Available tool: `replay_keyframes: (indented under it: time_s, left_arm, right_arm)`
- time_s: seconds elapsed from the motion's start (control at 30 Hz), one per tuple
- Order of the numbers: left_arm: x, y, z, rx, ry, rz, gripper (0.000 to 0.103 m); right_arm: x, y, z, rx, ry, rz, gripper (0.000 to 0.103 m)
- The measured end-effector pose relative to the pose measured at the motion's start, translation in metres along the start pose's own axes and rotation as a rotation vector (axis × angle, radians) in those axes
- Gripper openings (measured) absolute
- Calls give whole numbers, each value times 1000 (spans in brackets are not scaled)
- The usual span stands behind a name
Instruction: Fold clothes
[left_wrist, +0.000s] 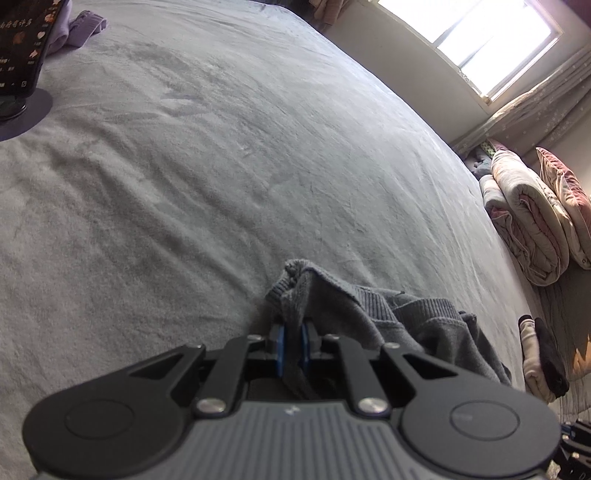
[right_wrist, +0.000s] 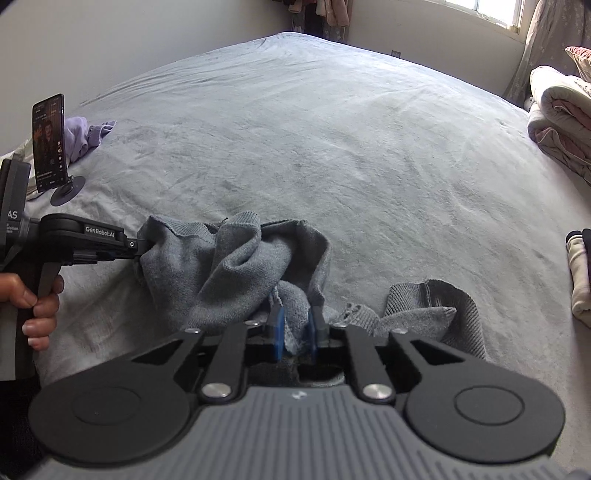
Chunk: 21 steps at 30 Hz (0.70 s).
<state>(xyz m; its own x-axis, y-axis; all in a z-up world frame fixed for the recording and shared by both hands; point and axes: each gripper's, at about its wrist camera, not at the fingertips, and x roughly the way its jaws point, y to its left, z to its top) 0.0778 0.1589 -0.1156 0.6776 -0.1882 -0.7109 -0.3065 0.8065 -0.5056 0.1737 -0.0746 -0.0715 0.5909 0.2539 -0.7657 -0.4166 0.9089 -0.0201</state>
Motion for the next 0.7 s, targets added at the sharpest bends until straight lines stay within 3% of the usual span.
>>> replay_keyframes:
  time_s: [0.07, 0.23, 0.47, 0.53, 0.57, 0.67, 0.7]
  left_arm:
    - [-3, -2, 3, 6, 0, 1, 9]
    - [-3, -1, 9, 15, 23, 0, 9]
    - [1, -4, 13, 62, 53, -3, 9]
    - [3, -3, 15, 74, 66, -5, 9]
    - [3, -4, 16, 82, 72, -5, 9]
    - [2, -10, 22, 122, 69, 7, 6]
    - [-1, -13, 24, 136, 52, 11, 6]
  right_arm:
    - [-6, -1, -2, -12, -8, -10, 2]
    - [-19, -11, -2, 0, -20, 25, 1]
    - [-2, -8, 6, -14, 28, 85, 31]
    - [7, -5, 5, -30, 53, 97, 31]
    - [11, -3, 4, -40, 71, 101, 31]
    - [16, 0, 0, -80, 91, 90, 10]
    - [13, -2, 1, -77, 80, 87, 10]
